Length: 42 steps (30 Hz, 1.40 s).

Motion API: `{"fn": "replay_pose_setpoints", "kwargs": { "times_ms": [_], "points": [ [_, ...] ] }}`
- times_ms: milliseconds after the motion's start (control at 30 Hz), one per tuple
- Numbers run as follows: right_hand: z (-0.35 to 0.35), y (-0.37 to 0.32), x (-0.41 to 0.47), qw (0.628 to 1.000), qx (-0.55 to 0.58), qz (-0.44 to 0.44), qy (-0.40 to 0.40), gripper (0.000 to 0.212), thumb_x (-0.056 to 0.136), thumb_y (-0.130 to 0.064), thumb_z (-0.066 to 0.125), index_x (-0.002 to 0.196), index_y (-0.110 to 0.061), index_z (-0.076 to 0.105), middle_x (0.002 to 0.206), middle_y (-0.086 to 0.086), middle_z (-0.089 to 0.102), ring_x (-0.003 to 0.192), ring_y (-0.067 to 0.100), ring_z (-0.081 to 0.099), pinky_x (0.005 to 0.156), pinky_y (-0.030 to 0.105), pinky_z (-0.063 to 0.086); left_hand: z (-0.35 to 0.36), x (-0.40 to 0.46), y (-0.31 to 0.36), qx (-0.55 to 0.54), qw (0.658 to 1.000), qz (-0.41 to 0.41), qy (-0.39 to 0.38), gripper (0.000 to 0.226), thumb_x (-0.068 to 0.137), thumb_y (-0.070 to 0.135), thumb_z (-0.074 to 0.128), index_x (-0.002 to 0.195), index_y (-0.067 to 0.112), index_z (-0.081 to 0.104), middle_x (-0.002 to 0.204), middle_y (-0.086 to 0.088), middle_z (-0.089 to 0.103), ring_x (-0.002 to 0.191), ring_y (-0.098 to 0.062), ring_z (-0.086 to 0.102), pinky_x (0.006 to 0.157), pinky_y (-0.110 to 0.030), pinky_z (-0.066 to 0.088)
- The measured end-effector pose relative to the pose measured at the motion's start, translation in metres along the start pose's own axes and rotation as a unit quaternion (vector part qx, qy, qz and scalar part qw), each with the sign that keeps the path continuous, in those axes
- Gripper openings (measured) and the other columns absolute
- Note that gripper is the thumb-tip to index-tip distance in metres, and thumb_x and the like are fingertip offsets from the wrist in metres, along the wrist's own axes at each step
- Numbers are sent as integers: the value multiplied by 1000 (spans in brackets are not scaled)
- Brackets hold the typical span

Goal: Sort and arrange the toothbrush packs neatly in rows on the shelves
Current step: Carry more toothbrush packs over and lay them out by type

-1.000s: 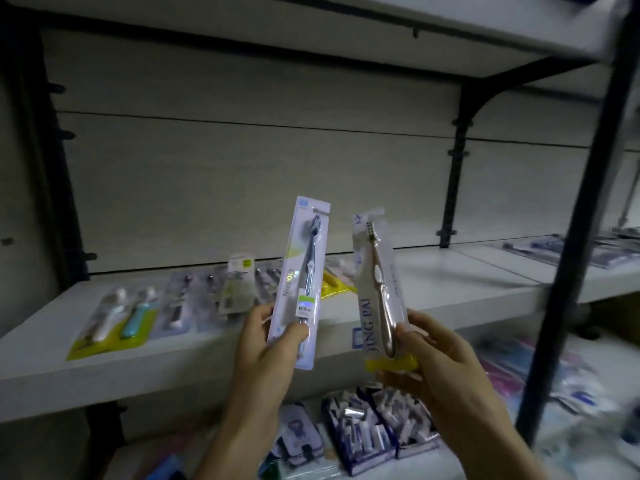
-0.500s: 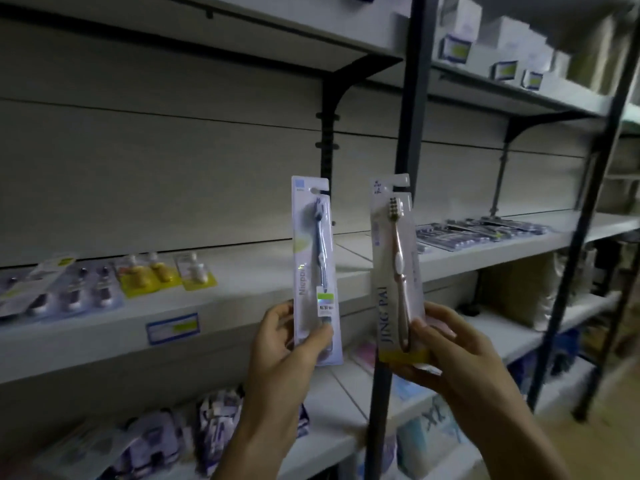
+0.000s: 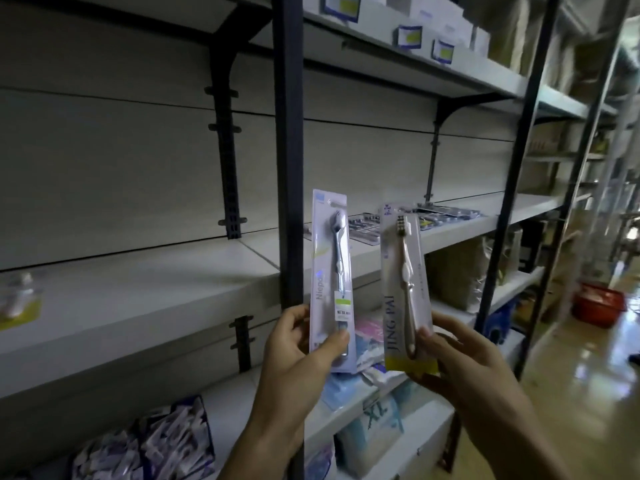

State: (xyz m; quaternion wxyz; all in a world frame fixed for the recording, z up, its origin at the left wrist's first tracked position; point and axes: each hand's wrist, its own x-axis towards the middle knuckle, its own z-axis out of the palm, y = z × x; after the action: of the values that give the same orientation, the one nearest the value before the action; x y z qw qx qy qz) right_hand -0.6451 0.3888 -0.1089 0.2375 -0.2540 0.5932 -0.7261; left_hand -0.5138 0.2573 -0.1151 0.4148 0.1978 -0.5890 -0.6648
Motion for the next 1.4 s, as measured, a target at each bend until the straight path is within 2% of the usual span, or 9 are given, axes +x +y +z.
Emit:
{"fn": "replay_pose_setpoints", "kwargs": {
  "times_ms": [67, 167, 367, 500, 633, 833, 1033, 1167, 1400],
  "points": [
    [-16, 0, 18, 1000, -12, -7, 17, 15, 90, -17, 58, 98, -23, 68, 86, 4, 74, 90, 28, 68, 73, 39, 55, 19, 17, -11, -3, 1000, -5, -12, 29, 80, 4, 71, 103, 19, 62, 94, 1, 74, 87, -16, 71, 75, -32, 56],
    [-34, -5, 51, 999, -27, -18, 31, 14, 91, -16, 57, 98, -22, 68, 83, 5, 74, 88, 28, 67, 76, 41, 55, 44, 47, -23, -16, 1000, -9, -12, 28, 79, 4, 71, 102, 18, 63, 91, 0, 74, 83, -17, 71, 72, -31, 56],
    [-54, -15, 130, 998, -50, -34, 17, 14, 91, -18, 58, 99, -23, 69, 84, 0, 74, 87, 23, 68, 70, 34, 52, 78, 116, -41, -30, 999, -12, 8, 30, 78, 7, 73, 105, 15, 62, 94, -2, 74, 83, -19, 71, 66, -26, 55],
    [-68, -14, 177, 998, -62, -25, 0, 14, 91, -20, 58, 100, -23, 69, 86, 0, 74, 88, 24, 69, 73, 37, 53, 102, 159, -49, -52, 998, 4, 25, 28, 78, 3, 72, 103, 10, 63, 92, -5, 74, 78, -16, 71, 59, -19, 53],
    [-96, -15, 217, 997, -66, -25, 1, 16, 89, -24, 60, 103, -24, 69, 93, 1, 73, 95, 26, 65, 68, 33, 51, 136, 192, -61, -62, 998, 8, 26, 29, 78, 1, 71, 105, 7, 63, 97, -7, 73, 78, -14, 70, 57, -18, 52],
    [-141, -18, 275, 998, -54, -32, -6, 12, 89, -21, 61, 98, -22, 70, 87, 0, 73, 88, 23, 65, 66, 33, 50, 181, 229, -81, -44, 998, 15, 41, 26, 79, 2, 70, 103, 9, 64, 94, -6, 74, 75, -13, 70, 56, -19, 52],
    [-187, -23, 330, 997, -53, -23, -57, 13, 88, -22, 63, 98, -22, 71, 93, 3, 73, 81, 21, 63, 61, 31, 47, 237, 257, -97, -38, 994, 23, 102, 26, 80, 1, 69, 105, 6, 64, 91, -9, 74, 74, -15, 69, 56, -21, 53],
    [-224, -38, 361, 995, -51, -36, -80, 12, 87, -18, 64, 96, -21, 72, 89, 4, 73, 78, 21, 61, 59, 32, 44, 276, 273, -105, -35, 989, 20, 145, 23, 81, 4, 69, 104, 9, 64, 88, -3, 75, 75, -16, 70, 59, -27, 54],
    [-263, -35, 403, 989, -42, -51, -129, 14, 86, -17, 65, 98, -17, 73, 86, 12, 72, 69, 19, 56, 55, 32, 40, 317, 281, -121, -24, 973, 27, 226, 17, 83, 2, 67, 95, 14, 64, 77, 2, 74, 62, -11, 66, 61, -30, 53]
  ]
}}
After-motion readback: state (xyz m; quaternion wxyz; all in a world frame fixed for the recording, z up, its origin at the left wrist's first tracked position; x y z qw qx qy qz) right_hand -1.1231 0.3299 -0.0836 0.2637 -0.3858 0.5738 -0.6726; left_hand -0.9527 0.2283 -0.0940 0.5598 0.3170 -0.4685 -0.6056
